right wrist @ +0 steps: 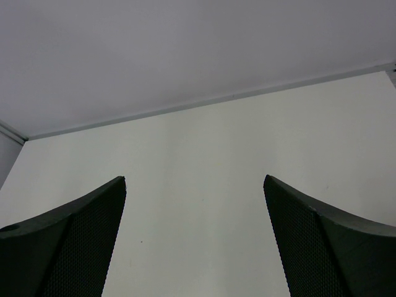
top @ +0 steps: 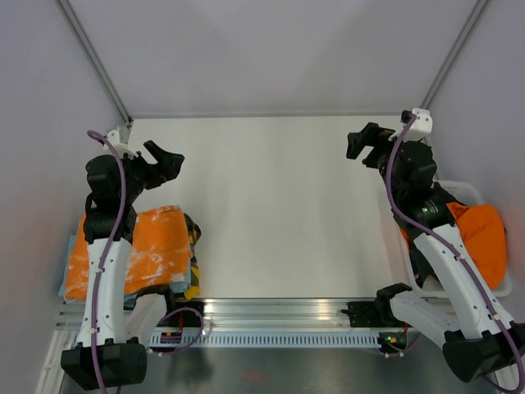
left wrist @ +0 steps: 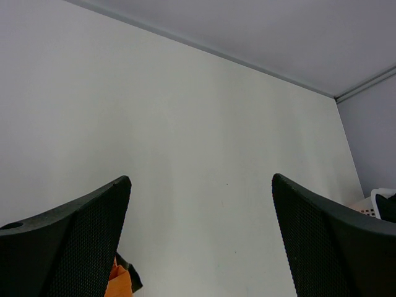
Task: Fold and stack the trousers
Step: Neatly place the folded trousers to the corner
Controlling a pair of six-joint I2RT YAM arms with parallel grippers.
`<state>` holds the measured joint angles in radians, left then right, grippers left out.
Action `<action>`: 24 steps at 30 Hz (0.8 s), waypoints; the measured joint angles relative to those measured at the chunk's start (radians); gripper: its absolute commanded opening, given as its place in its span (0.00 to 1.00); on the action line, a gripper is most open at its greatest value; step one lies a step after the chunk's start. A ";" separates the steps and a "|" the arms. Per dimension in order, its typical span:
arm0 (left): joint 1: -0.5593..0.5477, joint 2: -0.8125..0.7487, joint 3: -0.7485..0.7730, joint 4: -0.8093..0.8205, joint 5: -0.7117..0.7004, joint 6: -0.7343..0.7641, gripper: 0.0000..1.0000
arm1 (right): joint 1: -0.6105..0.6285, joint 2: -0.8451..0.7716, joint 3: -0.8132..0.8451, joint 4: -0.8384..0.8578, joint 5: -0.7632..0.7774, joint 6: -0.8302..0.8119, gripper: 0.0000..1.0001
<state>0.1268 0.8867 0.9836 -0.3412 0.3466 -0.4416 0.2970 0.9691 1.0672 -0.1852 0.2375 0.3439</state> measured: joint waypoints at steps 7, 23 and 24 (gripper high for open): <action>0.000 -0.023 -0.024 0.000 0.001 -0.013 1.00 | 0.000 0.023 0.000 0.016 -0.003 0.000 0.98; 0.000 0.046 0.010 -0.045 -0.090 -0.009 1.00 | 0.000 0.323 0.066 -0.017 0.031 0.025 0.98; 0.000 0.058 0.016 -0.045 -0.095 -0.005 1.00 | 0.000 0.337 0.076 -0.026 0.031 0.028 0.98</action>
<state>0.1268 0.9443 1.0000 -0.3866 0.2520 -0.4469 0.2970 1.3064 1.1435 -0.2108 0.2687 0.3721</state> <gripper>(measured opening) 0.993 0.979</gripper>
